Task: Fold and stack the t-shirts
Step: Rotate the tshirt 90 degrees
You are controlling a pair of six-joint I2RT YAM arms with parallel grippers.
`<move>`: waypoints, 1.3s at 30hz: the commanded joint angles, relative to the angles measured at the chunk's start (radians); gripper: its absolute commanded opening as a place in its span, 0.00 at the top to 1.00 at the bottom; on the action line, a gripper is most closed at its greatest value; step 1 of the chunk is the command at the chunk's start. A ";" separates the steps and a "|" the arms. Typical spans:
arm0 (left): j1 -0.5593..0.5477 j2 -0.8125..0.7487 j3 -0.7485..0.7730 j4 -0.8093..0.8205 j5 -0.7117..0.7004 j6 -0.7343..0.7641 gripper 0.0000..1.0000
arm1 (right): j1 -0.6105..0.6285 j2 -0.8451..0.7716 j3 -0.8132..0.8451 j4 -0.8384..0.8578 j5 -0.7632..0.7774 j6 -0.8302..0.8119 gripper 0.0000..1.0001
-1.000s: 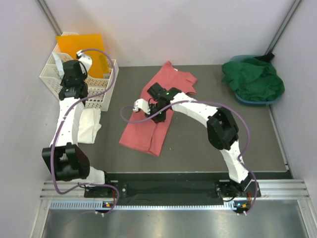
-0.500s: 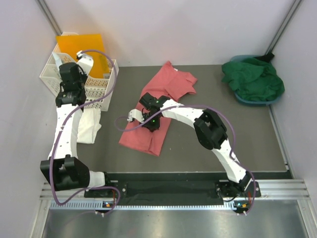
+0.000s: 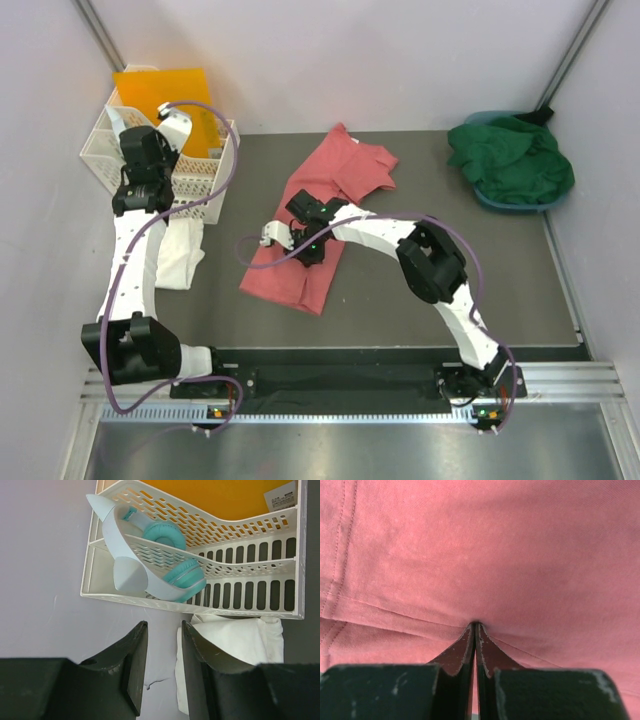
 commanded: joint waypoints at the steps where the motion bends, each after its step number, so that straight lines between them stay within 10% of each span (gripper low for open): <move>1: -0.001 -0.011 0.041 0.034 0.050 -0.001 0.61 | 0.014 -0.053 -0.156 -0.016 -0.035 0.095 1.00; 22: -0.059 -0.049 0.208 -0.116 0.159 -0.010 0.60 | 0.150 -0.450 -0.841 0.122 0.037 0.096 1.00; 39: -0.153 -0.138 0.138 -0.147 0.133 0.061 0.60 | 0.133 -0.558 -1.037 0.073 0.220 0.075 1.00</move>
